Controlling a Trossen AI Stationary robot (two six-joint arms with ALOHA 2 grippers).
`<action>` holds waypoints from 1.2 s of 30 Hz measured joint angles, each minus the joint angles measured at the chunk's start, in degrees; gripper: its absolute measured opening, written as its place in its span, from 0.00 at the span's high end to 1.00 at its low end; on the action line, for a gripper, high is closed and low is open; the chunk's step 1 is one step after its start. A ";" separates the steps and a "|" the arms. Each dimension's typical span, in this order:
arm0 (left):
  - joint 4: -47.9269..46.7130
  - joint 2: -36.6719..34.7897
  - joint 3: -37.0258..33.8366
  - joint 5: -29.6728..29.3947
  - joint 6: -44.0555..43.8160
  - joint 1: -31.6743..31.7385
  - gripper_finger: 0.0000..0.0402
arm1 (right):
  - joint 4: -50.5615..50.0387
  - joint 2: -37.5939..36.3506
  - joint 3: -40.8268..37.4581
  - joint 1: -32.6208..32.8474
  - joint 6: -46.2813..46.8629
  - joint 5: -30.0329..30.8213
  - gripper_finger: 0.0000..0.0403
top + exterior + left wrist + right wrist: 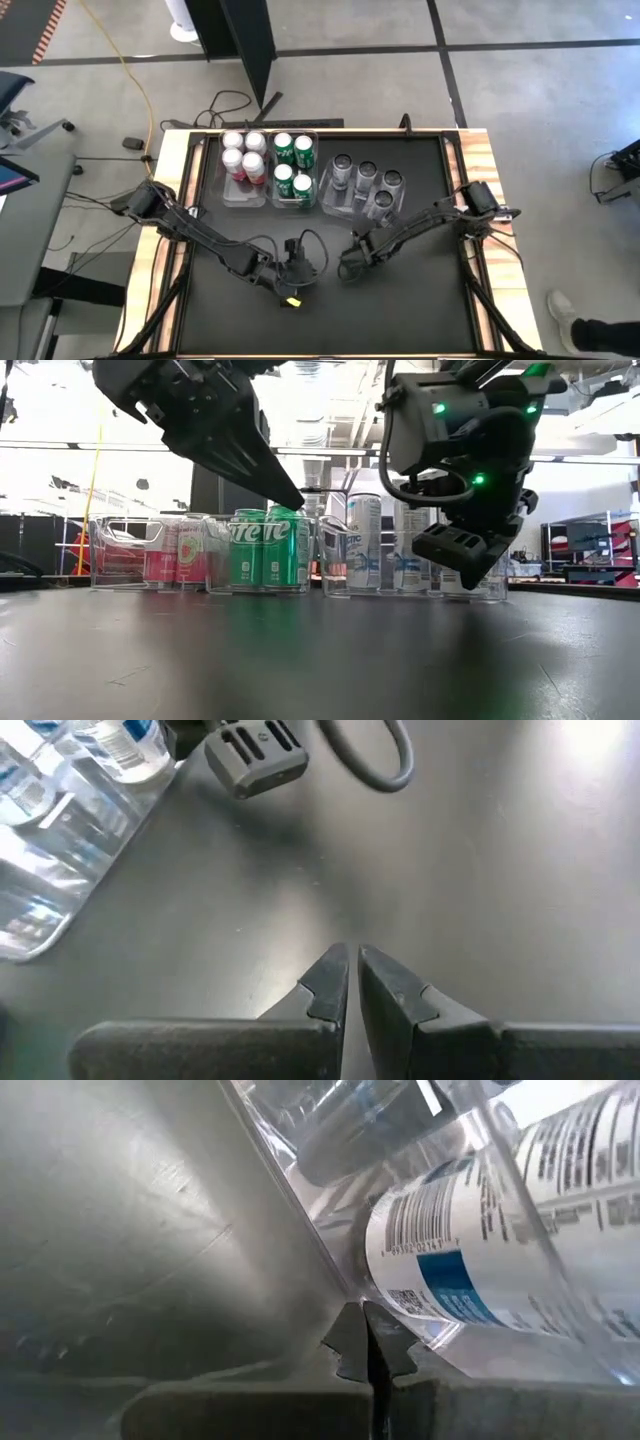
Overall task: Sort soda cans
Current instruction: Move the bottom transparent bin to the right side of the top left transparent bin
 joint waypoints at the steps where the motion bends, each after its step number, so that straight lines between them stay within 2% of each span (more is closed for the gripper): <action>1: -0.01 0.01 0.00 -0.21 -0.01 -0.12 0.94 | 0.11 0.00 0.00 -0.41 -0.50 0.19 1.00; 6: -0.44 0.02 0.00 -0.39 -0.40 -0.29 0.94 | 0.57 0.00 -0.02 -1.32 -1.72 0.86 1.00; 12: -0.85 0.04 0.00 -0.52 -0.62 -0.29 0.94 | 2.62 0.00 -0.02 2.19 -1.78 1.99 1.00; 16: -1.28 0.04 0.00 -0.59 -0.62 -0.29 0.94 | 8.31 0.00 -0.04 5.08 -4.82 4.63 1.00; 24: -3.88 -2.30 0.02 -1.49 -1.65 -0.92 0.94 | 24.86 0.00 -0.04 5.49 -25.01 12.39 1.00; 30: -6.59 -5.55 0.04 -5.66 -1.83 -3.66 0.94 | 33.91 0.00 -0.04 2.07 -40.90 12.55 1.00; 36: -13.40 -10.08 0.04 -13.45 -4.86 -6.96 0.94 | 39.01 0.00 -0.04 -1.70 -51.48 9.58 1.00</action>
